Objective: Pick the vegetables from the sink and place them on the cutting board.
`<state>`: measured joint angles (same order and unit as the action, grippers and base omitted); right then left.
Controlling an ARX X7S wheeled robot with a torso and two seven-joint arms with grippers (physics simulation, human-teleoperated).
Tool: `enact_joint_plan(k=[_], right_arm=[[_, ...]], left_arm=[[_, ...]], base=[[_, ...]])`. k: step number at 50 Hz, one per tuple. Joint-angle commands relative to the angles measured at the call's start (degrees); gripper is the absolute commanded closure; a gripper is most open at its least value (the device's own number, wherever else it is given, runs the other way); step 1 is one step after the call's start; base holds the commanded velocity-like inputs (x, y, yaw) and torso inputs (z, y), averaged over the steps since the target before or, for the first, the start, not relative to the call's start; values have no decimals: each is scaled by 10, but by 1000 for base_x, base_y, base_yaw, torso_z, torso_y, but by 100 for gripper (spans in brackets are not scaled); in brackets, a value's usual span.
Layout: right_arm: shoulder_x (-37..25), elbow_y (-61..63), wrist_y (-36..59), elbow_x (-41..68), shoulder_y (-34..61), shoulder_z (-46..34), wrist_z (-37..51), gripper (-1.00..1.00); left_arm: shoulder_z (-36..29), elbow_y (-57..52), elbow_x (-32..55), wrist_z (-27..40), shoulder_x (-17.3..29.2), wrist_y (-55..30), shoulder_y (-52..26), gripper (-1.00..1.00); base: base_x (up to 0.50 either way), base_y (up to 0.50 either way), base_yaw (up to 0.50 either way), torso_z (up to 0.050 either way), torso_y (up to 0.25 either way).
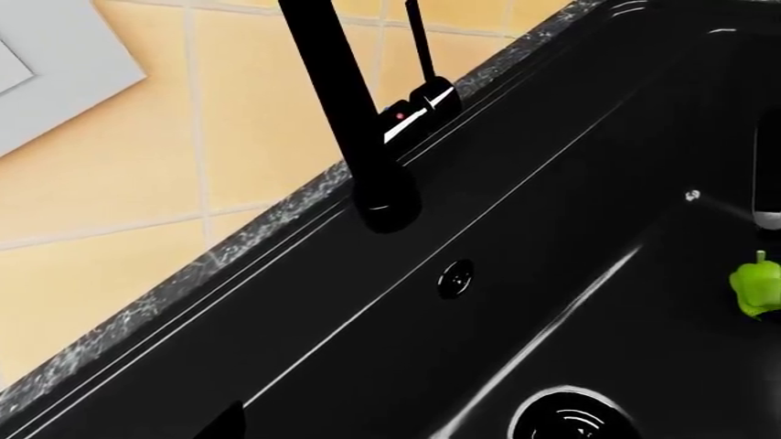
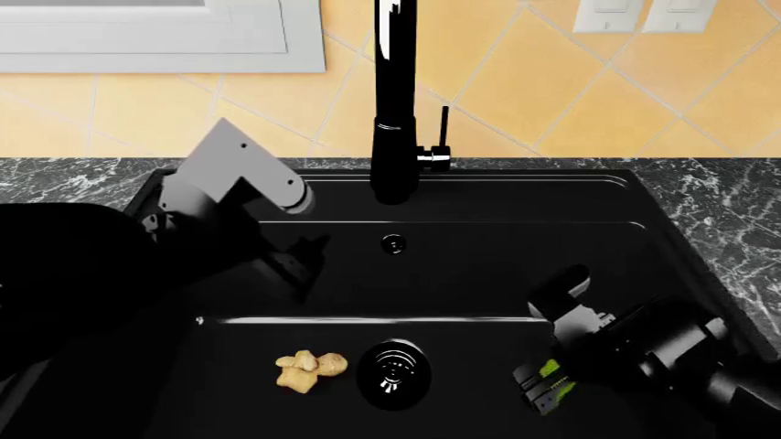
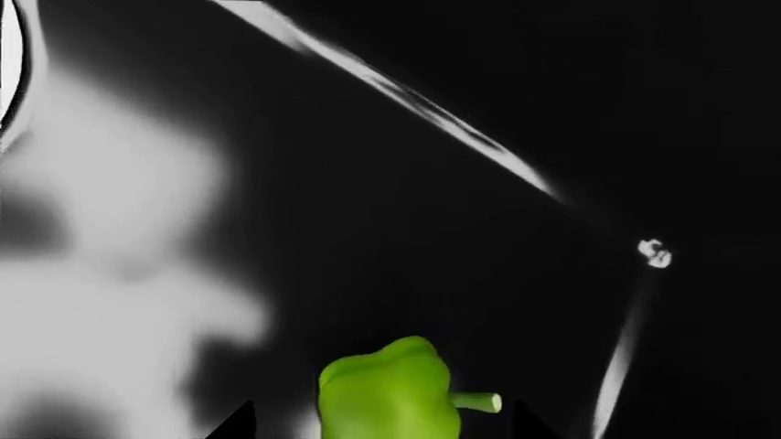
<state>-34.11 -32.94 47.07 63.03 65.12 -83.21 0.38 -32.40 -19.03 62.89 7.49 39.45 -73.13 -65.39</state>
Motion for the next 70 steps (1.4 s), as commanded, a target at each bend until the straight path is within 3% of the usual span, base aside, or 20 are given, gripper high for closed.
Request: enact_joint_plan(k=[1,32,33,45,52,59,64,70], right_arm=[[2,-31,-27,-3,-26,3,-12,-100],[89,-244,-124,-47,-69,-7,-117,-100],[92,-251,-125,-49,-71,-8,-119,100],[69,-203,-107,-39,-74,-3,-94,100],[-62,46,-50,12,-36,31,19,100],[-181,291,56,83,64,74,128,100],[-211,374,97,116,130,106,167,100],[-201,410,127,128,187,126,182,100]], left_arm=[[-6,4,2,5,-6,-2,-6,-100],[-4,5,26,36,-13,-17,-12,-100],[-3,6,26,37,-13,-18,-12,-100],[-3,6,32,43,-15,-18,-17,-100],[2,9,37,54,-19,-14,-10,-100],[0,15,36,53,-22,-7,-7,-100],[-13,17,32,44,-19,-10,-6,-100],[-82,13,-8,14,-7,-23,-2,-100]], base=[[0,0,0,0,0],[0,0,0,0,0],[0,0,0,0,0],[2,0,2,0,0],[0,0,0,0,0],[0,0,0,0,0],[0,0,0,0,0],[0,0,0,0,0]])
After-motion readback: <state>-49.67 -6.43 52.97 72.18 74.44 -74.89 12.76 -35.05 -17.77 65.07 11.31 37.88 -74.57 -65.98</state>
